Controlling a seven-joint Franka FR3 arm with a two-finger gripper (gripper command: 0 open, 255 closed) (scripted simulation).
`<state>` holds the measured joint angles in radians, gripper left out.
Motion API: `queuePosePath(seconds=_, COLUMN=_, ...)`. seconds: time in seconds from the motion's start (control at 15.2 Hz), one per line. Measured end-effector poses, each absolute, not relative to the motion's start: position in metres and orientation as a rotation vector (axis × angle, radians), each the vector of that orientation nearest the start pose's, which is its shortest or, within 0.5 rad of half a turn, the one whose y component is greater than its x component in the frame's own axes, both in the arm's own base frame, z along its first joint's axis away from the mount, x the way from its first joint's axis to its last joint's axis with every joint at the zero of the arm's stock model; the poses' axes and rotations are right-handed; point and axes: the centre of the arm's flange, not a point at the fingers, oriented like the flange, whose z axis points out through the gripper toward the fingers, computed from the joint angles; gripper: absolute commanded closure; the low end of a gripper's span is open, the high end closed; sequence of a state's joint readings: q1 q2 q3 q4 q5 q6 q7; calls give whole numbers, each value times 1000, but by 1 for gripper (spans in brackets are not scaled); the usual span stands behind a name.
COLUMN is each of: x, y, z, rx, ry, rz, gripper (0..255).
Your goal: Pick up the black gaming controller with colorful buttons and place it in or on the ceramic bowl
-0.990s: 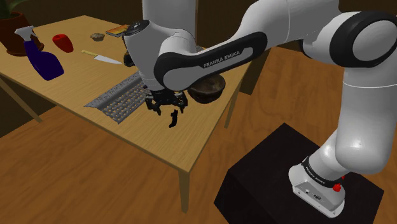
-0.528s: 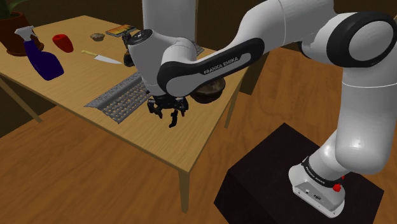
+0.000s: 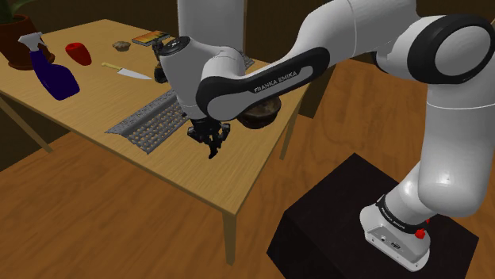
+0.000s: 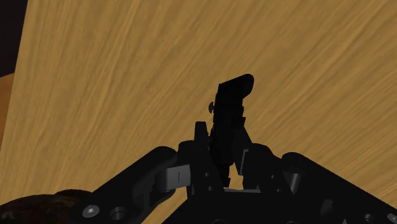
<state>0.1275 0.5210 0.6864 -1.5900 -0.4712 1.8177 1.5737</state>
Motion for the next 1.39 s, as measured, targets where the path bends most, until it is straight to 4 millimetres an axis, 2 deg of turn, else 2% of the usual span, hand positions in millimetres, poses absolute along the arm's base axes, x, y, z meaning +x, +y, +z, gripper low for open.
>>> queuePosePath(seconds=0.46, x=518, y=407, z=375, rx=-3164, ry=1053, rz=-86, gripper=255)
queuePosePath(seconds=1.39, x=518, y=407, z=446, rx=-3164, ry=1054, rz=-85, gripper=255)
